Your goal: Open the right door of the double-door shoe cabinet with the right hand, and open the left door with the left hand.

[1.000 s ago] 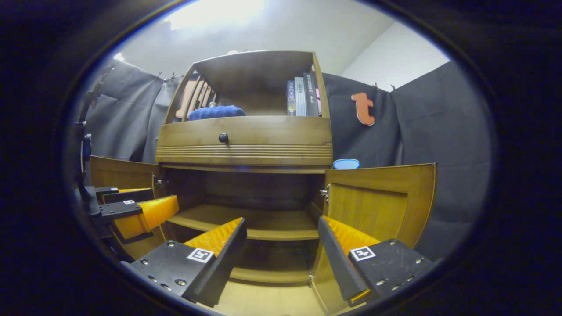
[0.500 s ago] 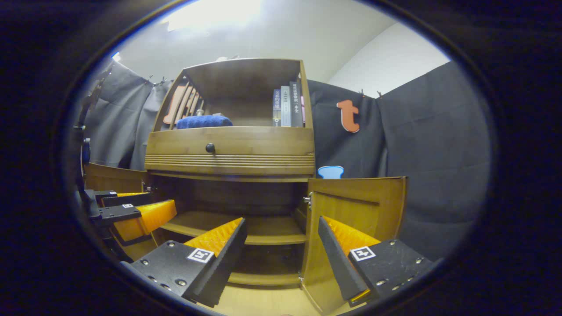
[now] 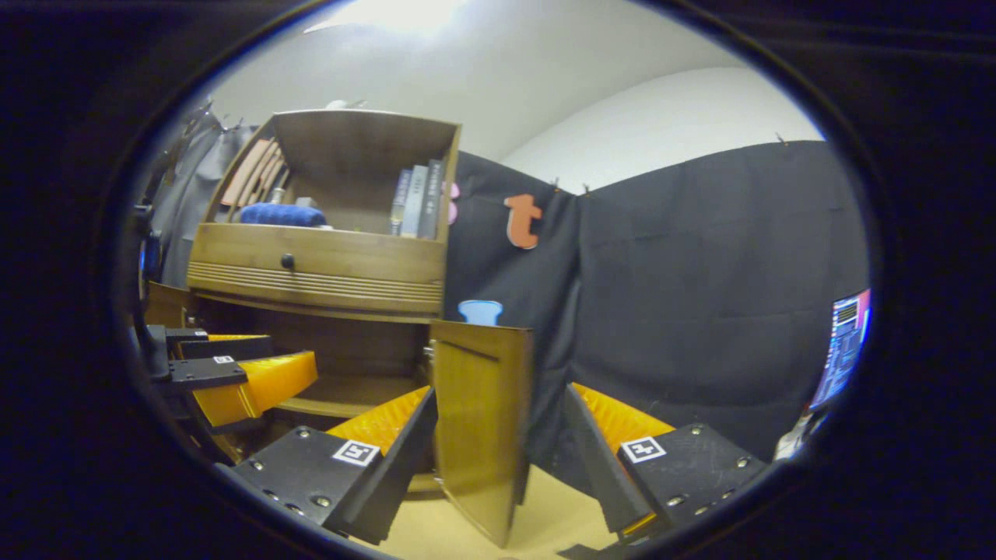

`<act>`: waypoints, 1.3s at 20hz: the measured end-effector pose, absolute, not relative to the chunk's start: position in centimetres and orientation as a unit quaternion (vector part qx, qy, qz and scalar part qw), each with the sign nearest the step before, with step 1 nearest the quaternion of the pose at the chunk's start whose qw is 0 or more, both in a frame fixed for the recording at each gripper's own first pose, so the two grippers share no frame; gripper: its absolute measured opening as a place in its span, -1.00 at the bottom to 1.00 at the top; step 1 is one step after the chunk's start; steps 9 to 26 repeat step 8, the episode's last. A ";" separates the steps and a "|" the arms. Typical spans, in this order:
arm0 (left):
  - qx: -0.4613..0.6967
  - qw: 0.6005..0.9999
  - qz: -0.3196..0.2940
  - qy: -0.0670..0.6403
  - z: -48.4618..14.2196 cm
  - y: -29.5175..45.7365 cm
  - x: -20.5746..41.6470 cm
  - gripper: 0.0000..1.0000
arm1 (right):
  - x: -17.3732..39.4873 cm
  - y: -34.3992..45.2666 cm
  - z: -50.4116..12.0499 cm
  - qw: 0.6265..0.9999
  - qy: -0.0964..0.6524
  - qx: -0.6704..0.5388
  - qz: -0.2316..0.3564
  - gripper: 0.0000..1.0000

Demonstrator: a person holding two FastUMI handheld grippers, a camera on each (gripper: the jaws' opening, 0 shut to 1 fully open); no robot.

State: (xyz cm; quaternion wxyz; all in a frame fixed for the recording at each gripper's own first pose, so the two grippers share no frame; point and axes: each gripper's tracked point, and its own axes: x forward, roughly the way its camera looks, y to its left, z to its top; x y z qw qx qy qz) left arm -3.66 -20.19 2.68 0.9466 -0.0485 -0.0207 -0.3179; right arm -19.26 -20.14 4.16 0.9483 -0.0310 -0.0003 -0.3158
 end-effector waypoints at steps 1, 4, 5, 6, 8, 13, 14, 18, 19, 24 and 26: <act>-0.051 0.941 -0.333 -0.020 2.8 -21.9 -4.4 0.94 | -20.6 -21.4 4.1 0.944 0.002 -0.031 -0.328 0.90; -0.056 0.929 -0.365 -0.021 3.2 -27.3 -7.0 0.92 | -23.8 -25.8 4.0 0.936 0.004 -0.032 -0.350 0.92; -0.055 0.927 -0.369 -0.021 3.4 -29.1 -7.7 0.92 | -24.4 -27.7 3.8 0.935 0.006 -0.034 -0.352 0.94; -0.056 0.927 -0.371 -0.022 3.4 -30.9 -8.5 0.97 | -24.8 -29.8 3.7 0.935 0.008 -0.035 -0.352 0.92; -0.062 0.930 -0.362 -0.023 3.7 -34.3 -9.4 0.94 | -25.3 -33.9 3.5 0.940 0.009 -0.034 -0.340 0.94; -0.062 0.930 -0.362 -0.023 3.7 -34.3 -9.4 0.94 | -25.3 -33.9 3.5 0.940 0.009 -0.034 -0.340 0.94; -0.062 0.930 -0.362 -0.023 3.7 -34.3 -9.4 0.94 | -25.3 -33.9 3.5 0.940 0.009 -0.034 -0.340 0.94; -0.062 0.930 -0.362 -0.023 3.7 -34.3 -9.4 0.94 | -25.3 -33.9 3.5 0.940 0.009 -0.034 -0.340 0.94; -0.062 0.930 -0.362 -0.023 3.7 -34.3 -9.4 0.94 | -25.3 -33.9 3.5 0.940 0.009 -0.034 -0.340 0.94; -0.062 0.930 -0.362 -0.023 3.7 -34.3 -9.4 0.94 | -25.3 -33.9 3.5 0.940 0.009 -0.034 -0.340 0.94; -0.062 0.930 -0.362 -0.023 3.7 -34.3 -9.4 0.94 | -25.3 -33.9 3.5 0.940 0.009 -0.034 -0.340 0.94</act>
